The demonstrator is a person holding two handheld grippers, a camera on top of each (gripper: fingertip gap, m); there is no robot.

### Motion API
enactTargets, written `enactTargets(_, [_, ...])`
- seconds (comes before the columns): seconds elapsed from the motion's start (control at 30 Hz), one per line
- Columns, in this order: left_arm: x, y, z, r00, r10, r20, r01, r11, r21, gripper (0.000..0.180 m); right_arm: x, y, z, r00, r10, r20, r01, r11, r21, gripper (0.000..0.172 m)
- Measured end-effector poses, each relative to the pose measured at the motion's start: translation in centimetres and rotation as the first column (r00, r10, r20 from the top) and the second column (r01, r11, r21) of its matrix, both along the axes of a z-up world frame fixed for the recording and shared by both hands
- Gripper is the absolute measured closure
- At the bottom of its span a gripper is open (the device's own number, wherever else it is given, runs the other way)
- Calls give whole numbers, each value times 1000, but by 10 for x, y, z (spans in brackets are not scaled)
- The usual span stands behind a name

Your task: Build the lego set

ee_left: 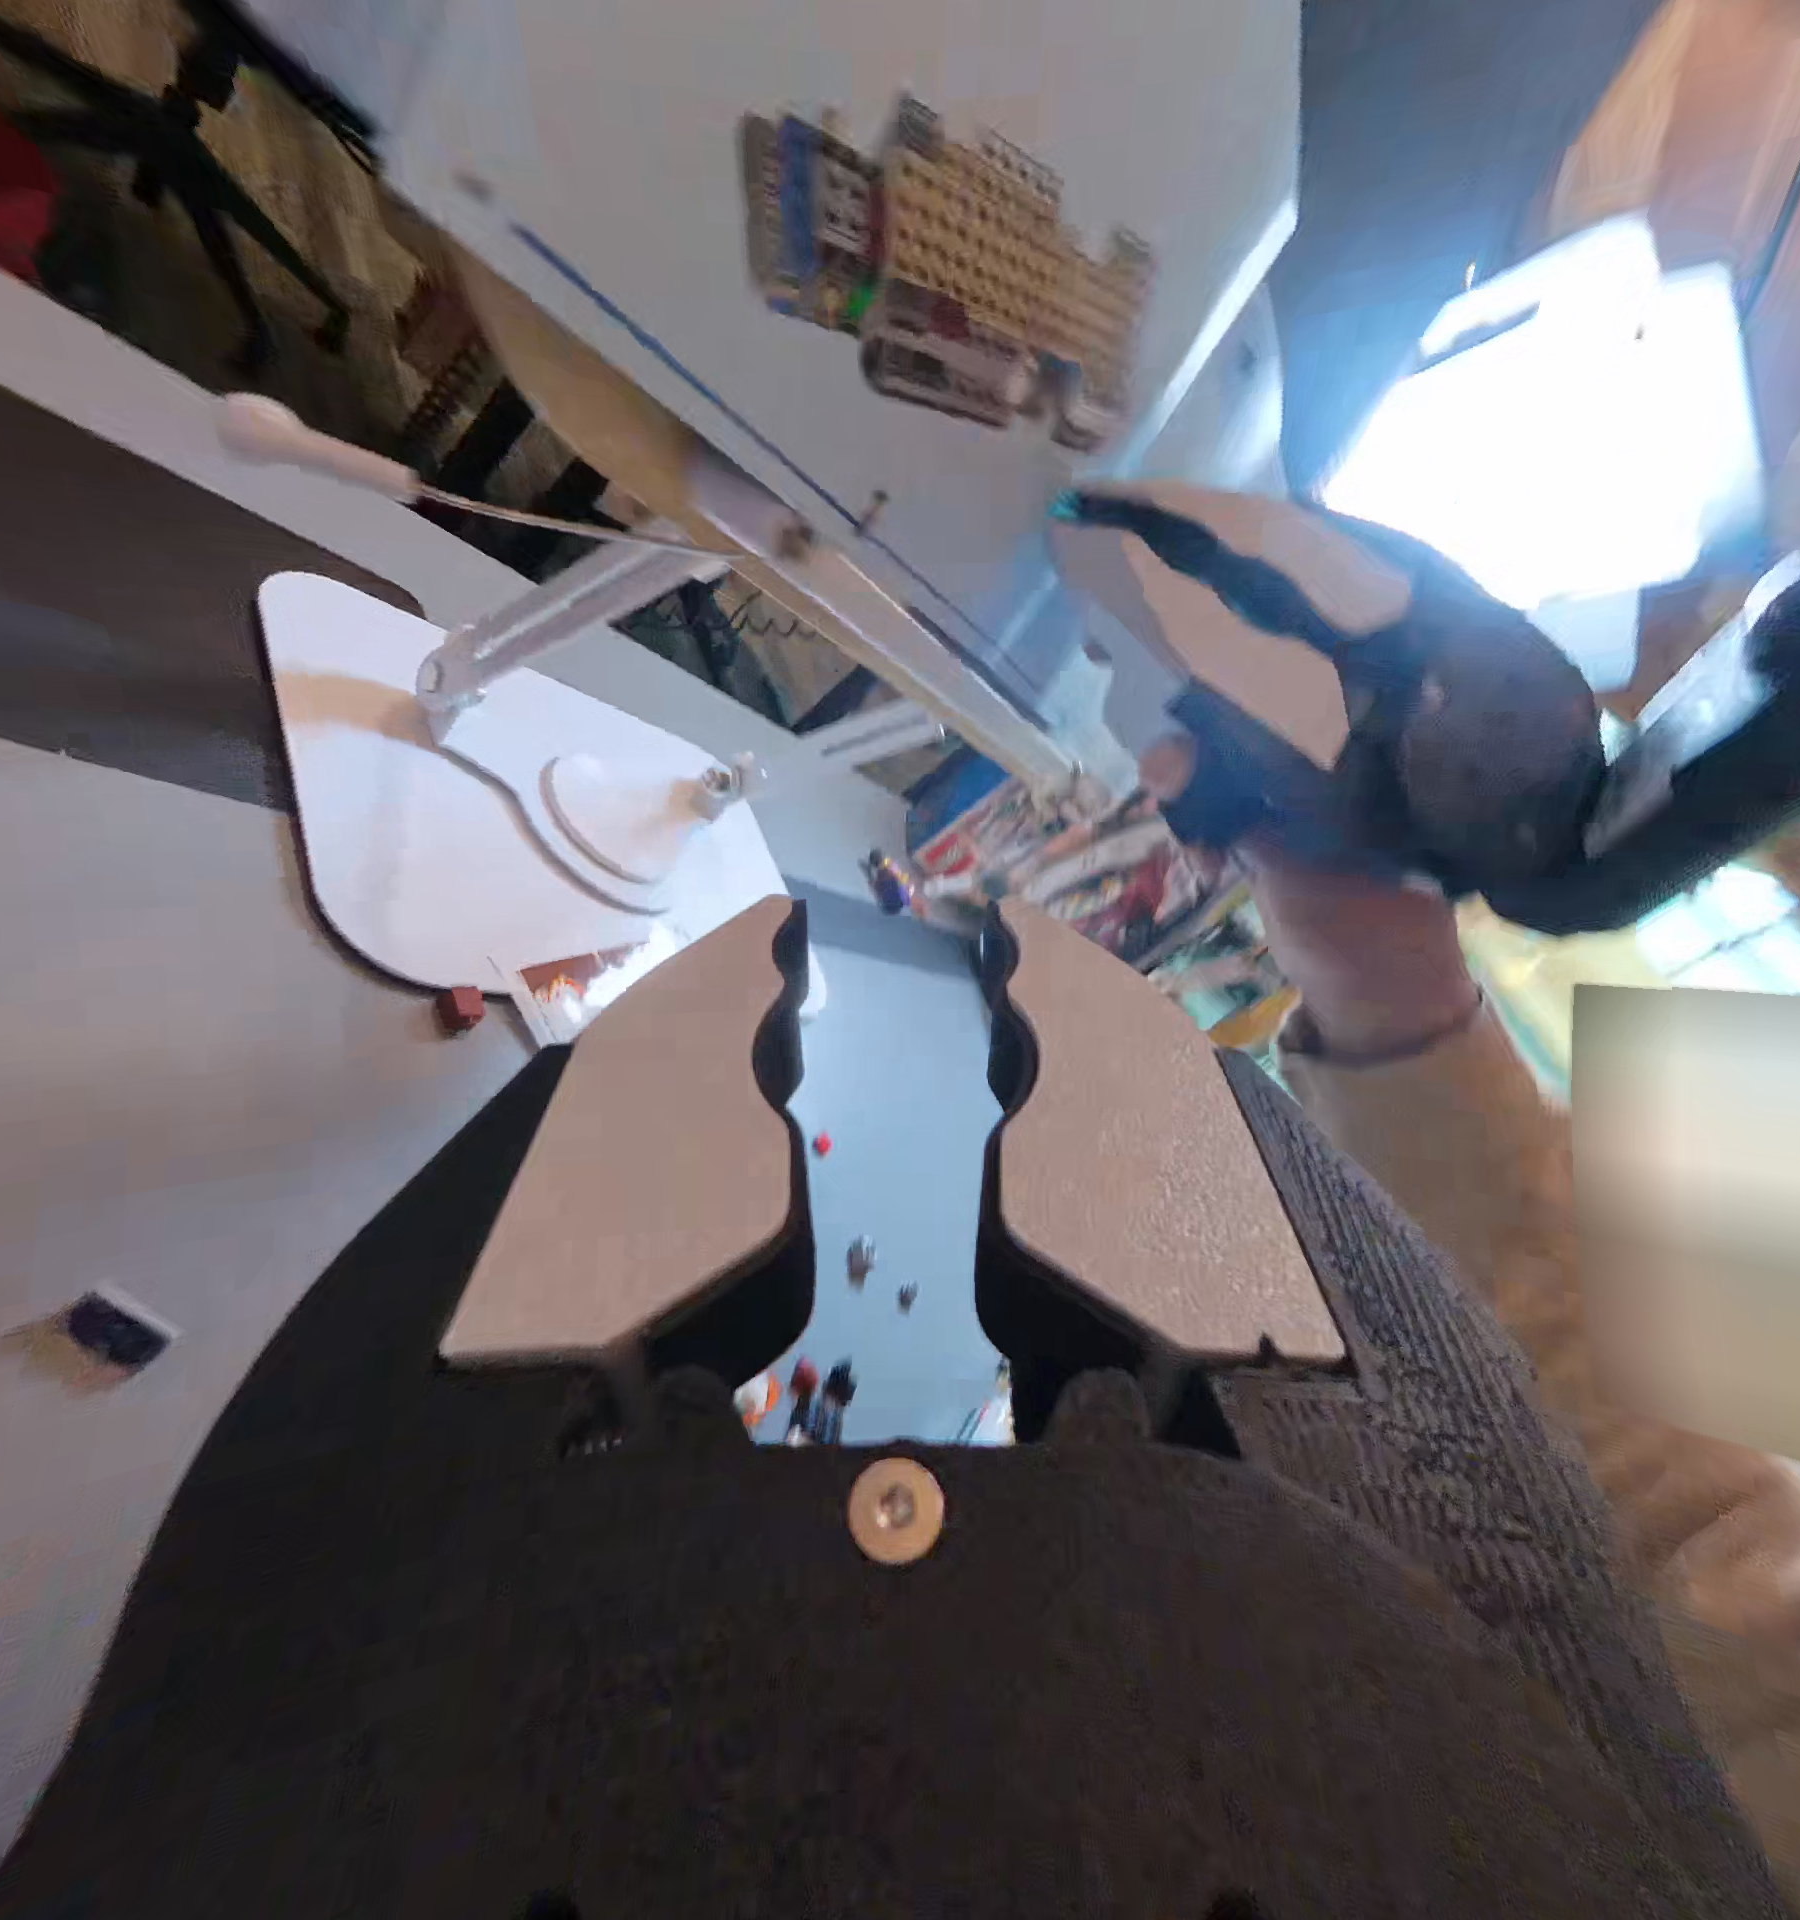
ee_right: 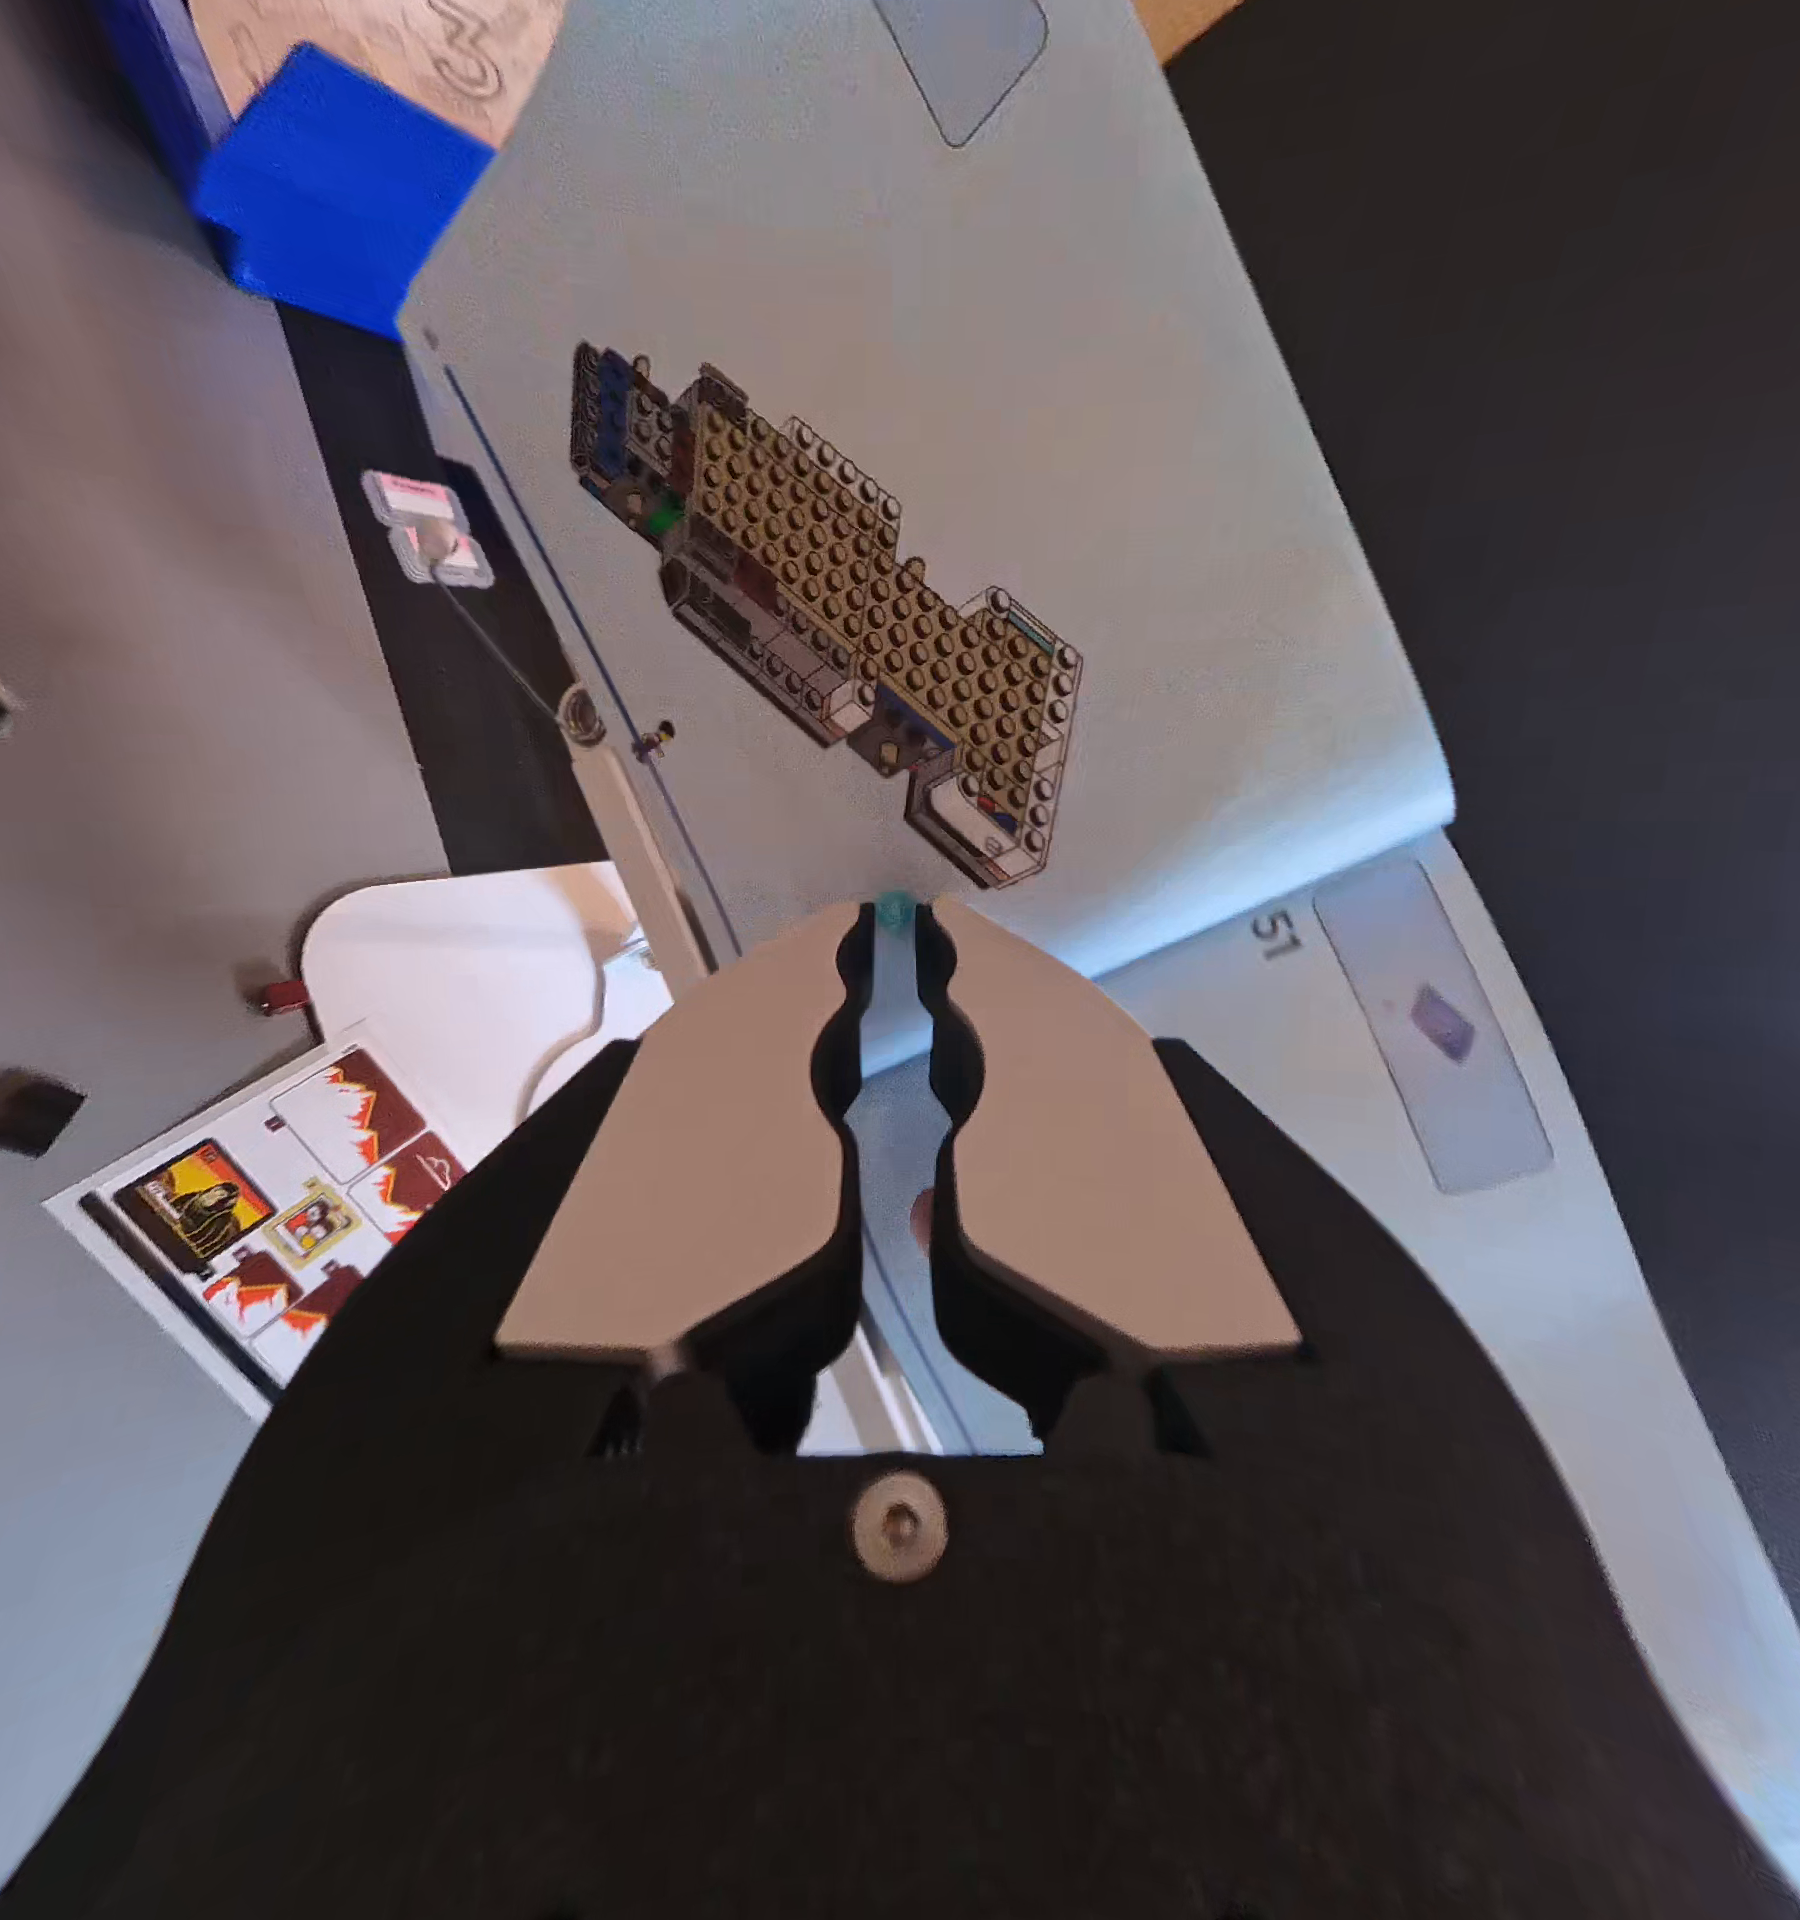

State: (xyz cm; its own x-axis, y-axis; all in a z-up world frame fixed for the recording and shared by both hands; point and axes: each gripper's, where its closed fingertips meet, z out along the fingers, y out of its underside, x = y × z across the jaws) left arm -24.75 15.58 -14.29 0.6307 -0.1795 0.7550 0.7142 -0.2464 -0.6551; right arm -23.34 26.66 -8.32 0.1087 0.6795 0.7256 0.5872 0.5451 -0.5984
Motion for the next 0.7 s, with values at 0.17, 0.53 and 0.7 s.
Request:
enactTargets(0.17, [-37,51,-8,975,103,197,-114,993,44,140,-18,5,-6,994,-59,90,54,997,62,164])
enactTargets(0.53, [-55,71,16,942,150,299,-213,959,187,180,-24,10,-8,994,-52,98,52,999,7,164])
enactTargets(0.7, [-54,65,7,946,172,275,-211,970,122,180,-24,11,-8,993,-54,103,54,999,5,164])
